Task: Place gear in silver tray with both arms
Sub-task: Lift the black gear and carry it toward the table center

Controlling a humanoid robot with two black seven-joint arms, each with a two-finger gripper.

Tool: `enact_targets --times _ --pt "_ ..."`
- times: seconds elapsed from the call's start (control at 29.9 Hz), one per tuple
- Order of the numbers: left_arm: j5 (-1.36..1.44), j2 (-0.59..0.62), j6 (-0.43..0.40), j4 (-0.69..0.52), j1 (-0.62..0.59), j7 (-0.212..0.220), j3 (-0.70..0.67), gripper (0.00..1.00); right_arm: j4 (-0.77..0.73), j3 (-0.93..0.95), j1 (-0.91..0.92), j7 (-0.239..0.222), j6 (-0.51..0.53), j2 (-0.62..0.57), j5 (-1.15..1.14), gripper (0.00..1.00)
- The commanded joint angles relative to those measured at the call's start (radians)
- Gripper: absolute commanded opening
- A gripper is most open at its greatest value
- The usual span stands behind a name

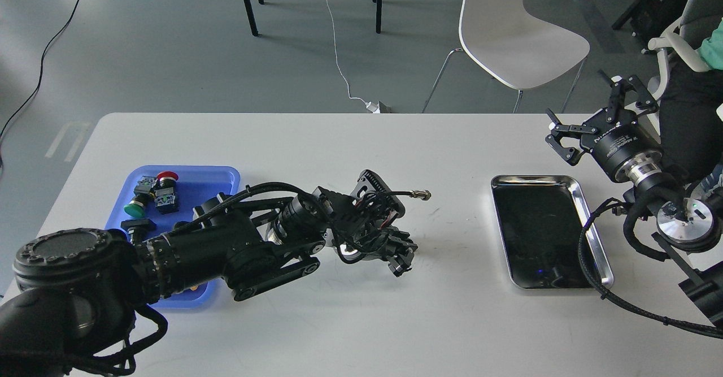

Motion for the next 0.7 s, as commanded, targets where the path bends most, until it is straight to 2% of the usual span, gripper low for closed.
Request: enact_targets --times 0.0,0.43,0.67 --pt "-0.005 0.001 0.015 0.020 0.002 0.001 -0.002 0.09 -0.006 0.000 -0.001 0.000 0.000 0.004 -0.003 0.99" --pt "-0.008 0.001 0.021 0.081 0.002 -0.002 -0.003 0.11 -0.017 0.000 0.001 0.000 0.002 0.007 -0.003 0.99" --pt "-0.025 0.001 0.021 0.083 0.002 -0.011 -0.002 0.17 -0.021 0.000 0.001 0.000 0.002 0.009 -0.003 0.99"
